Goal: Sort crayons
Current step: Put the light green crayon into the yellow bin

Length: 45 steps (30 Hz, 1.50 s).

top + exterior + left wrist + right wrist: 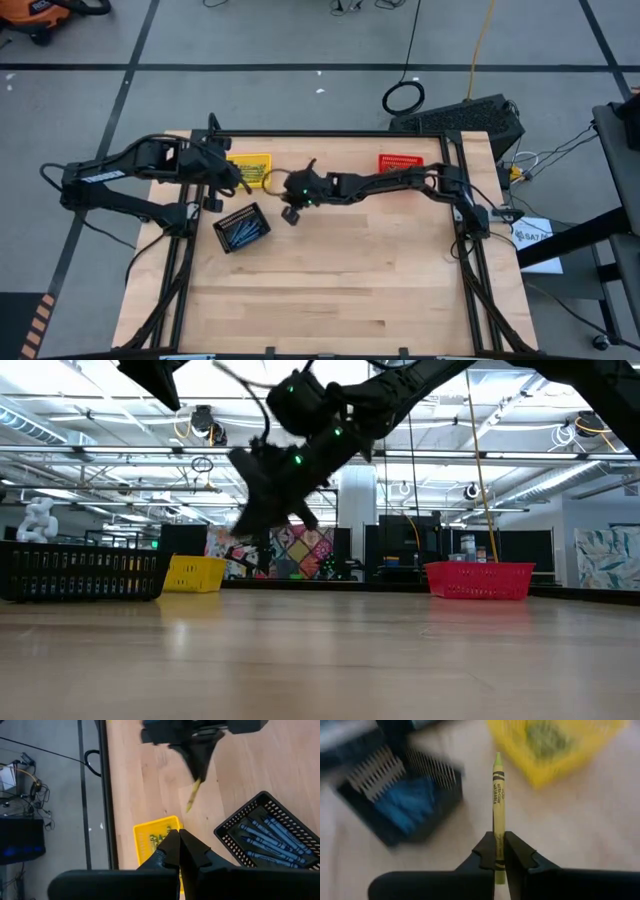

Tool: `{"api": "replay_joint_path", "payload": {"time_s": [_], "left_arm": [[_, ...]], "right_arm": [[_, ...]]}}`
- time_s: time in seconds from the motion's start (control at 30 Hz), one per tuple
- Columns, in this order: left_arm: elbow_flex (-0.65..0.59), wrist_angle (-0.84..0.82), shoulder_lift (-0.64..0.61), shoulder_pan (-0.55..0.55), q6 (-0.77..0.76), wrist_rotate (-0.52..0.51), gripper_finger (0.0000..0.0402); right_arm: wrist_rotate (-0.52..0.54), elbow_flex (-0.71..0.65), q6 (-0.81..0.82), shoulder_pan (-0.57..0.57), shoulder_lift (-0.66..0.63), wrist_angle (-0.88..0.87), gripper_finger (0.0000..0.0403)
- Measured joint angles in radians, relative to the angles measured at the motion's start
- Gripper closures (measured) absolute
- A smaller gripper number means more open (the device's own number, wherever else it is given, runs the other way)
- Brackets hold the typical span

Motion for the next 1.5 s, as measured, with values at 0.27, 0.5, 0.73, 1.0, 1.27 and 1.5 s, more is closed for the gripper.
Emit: {"api": "replay_joint_path", "payload": {"time_s": [0.27,0.5,0.73,1.0,1.27,1.5], "left_arm": [[0.0,0.0,-0.004,0.0,0.0,0.0,0.0401],[0.0,0.007,-0.004,0.0,0.0,0.0,0.0401],[0.0,-0.004,-0.003,0.0,0.0,0.007,0.0401],[0.0,-0.032,0.01,0.0,-0.005,0.007,0.0383],[0.0,0.008,0.057,0.005,-0.019,0.007,0.03],[-0.096,0.073,0.02,0.076,-0.085,0.084,0.0289]], "right_arm": [[0.005,0.004,0.069,-0.055,-0.002,0.201,0.0403],[0.006,0.004,0.129,-0.101,-0.002,0.28,0.0403],[0.005,0.004,0.111,-0.112,-0.002,0.278,0.0403],[-0.001,0.004,0.101,-0.125,-0.002,0.278,0.0403],[-0.05,0.004,0.072,-0.128,-0.002,0.311,0.0403],[-0.076,0.004,0.048,-0.129,-0.004,0.405,0.0403]]}}
